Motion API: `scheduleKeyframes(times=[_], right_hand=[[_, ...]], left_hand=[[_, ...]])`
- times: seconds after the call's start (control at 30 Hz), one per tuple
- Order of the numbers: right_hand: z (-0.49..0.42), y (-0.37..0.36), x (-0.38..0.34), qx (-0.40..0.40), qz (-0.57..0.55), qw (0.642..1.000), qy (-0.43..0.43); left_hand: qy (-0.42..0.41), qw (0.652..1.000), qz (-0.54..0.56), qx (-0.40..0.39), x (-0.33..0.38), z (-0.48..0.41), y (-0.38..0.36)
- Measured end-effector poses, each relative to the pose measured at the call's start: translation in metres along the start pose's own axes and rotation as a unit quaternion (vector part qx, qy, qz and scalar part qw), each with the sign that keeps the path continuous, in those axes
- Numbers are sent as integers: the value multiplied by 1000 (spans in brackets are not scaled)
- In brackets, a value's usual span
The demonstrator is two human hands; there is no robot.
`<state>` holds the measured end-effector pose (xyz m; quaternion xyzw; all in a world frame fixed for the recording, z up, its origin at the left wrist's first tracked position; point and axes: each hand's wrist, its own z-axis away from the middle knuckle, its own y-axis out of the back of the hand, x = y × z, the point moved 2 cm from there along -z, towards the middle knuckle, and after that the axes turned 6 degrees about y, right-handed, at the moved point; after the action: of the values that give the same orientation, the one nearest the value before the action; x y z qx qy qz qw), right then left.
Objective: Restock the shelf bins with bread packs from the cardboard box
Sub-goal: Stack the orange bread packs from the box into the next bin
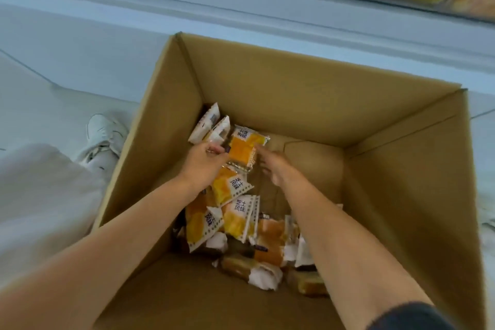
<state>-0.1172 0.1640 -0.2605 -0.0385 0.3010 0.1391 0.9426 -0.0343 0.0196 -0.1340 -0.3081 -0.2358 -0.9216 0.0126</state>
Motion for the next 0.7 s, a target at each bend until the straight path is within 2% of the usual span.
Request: scheduleKeyframes(times=[0.1, 0.17, 0.23, 0.3, 0.37, 0.43, 0.57, 0.63, 0.7], right_hand=[[-17, -11, -3, 26, -10, 1000, 9], [-20, -12, -2, 10, -11, 1000, -5], [-18, -12, -4, -6, -57, 998, -22], [-18, -17, -7, 3, -76, 997, -24], [-19, -21, -10, 6, -49, 999, -10], [-17, -25, -9, -21, -36, 999, -13], [0, -16, -10, -50, -117, 992, -5], [24, -9, -12, -72, -153, 986, 5], [55, 2, -15, -120, -163, 979, 17]], left_hand=[[65, 996, 51, -11, -8, -7, -3], [97, 992, 77, -32, -12, -7, -5], [124, 985, 107, -45, -15, -3, -8], [138, 981, 134, -40, -16, 3, -7], [146, 977, 151, -30, -19, 3, -4], [168, 971, 170, -23, -26, 2, 0], [212, 959, 185, -13, -32, 6, -2], [233, 951, 190, -71, -29, 10, -6], [247, 920, 254, -166, -22, 17, -13]])
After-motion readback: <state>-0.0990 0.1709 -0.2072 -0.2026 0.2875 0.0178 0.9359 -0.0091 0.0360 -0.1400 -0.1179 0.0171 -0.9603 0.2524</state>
